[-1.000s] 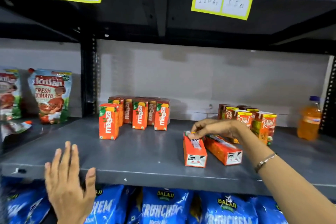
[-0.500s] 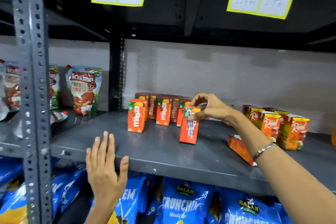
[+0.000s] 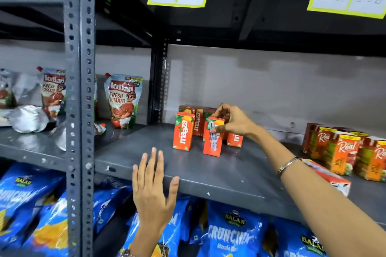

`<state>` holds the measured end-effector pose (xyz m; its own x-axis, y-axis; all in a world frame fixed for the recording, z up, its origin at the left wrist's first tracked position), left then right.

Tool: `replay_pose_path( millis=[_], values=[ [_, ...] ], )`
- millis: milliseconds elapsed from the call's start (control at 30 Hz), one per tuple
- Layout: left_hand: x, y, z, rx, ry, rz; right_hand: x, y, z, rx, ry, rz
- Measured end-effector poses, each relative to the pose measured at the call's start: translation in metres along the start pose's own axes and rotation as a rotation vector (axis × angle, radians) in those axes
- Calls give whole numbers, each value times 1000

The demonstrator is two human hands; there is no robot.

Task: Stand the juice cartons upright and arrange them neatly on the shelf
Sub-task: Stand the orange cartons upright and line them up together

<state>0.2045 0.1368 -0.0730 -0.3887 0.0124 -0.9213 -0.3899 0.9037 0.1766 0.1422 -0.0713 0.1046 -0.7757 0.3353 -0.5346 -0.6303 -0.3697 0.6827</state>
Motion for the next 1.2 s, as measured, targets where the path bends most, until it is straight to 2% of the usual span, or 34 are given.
replay_pose_path(
  millis=[100,200,367,600,767,933,1067,1200],
  values=[
    [0,-1,0,-3,0,-2,-4,4,6,26,-30,88],
    [-1,-1,-1,-6,0,-7,-5,14,16,-67,-58,119],
    [-1,0,-1,-10,-8,-8,2,19,20,-76,-136,284],
    [0,0,-1,-19,-3,-4,3,13,15,10,-103,164],
    [-1,0,-1,-21,0,9,4,11,9,-63,-74,246],
    [-1,1,-2,-27,5,16,-2,9,6,102,-45,125],
    [-1,2,-2,-20,4,21,-2,8,4,42,-122,276],
    [-1,2,-2,-19,3,21,-1,8,5,16,-105,248]
  ],
)
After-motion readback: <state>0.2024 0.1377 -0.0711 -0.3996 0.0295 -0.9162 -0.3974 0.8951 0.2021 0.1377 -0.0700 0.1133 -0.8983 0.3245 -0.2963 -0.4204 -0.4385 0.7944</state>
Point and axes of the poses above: each hand's wrist, its own x-axis away from the middle knuckle, its own y-axis out of the back of the hand, z = x × y, the point moved 2 cm from there along -x, towards the middle knuckle, and after that the axes turned 4 degrees about -z, right-handed, at the moved point
